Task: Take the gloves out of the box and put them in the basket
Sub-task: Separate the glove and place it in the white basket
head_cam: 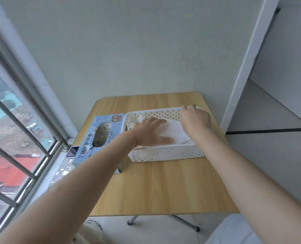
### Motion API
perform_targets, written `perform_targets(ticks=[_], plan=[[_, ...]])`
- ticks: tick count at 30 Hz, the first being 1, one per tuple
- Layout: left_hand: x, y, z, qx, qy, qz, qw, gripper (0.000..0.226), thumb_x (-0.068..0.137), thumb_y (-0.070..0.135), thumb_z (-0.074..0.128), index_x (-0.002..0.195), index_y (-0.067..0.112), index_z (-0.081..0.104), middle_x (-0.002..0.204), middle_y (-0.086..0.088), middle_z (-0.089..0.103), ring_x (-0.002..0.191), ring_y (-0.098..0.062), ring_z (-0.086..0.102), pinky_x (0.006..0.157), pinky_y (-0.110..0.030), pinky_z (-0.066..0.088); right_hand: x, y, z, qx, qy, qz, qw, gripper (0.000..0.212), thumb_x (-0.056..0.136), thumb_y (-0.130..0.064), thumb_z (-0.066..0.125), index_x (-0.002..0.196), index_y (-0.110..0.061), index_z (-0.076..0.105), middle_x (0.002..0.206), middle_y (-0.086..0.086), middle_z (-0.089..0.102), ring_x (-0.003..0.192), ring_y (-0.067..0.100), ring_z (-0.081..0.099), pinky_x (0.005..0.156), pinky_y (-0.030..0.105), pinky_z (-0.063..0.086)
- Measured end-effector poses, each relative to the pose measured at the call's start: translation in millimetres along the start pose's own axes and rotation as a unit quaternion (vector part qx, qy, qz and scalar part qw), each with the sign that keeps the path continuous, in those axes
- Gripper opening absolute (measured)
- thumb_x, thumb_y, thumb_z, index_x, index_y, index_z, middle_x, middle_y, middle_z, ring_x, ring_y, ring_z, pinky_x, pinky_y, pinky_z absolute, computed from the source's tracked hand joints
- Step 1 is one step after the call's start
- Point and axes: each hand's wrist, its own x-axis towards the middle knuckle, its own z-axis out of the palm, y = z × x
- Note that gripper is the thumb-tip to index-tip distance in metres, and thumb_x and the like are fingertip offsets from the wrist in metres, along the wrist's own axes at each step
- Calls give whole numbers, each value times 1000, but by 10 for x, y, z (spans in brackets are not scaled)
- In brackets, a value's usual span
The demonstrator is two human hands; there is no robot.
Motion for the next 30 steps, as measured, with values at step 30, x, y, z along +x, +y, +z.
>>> perform_targets(ticks=[30], plan=[[-1118,-1519,38,-131,182,-172,959,106,70,81,59,153,31,18,159,10,26,134,-20,44,102,-38,40,203,-2525,-70,100,-35,-135,985,21,92,-2,49,108,-7,61,115,9,56,113,26,50,83,31,42]])
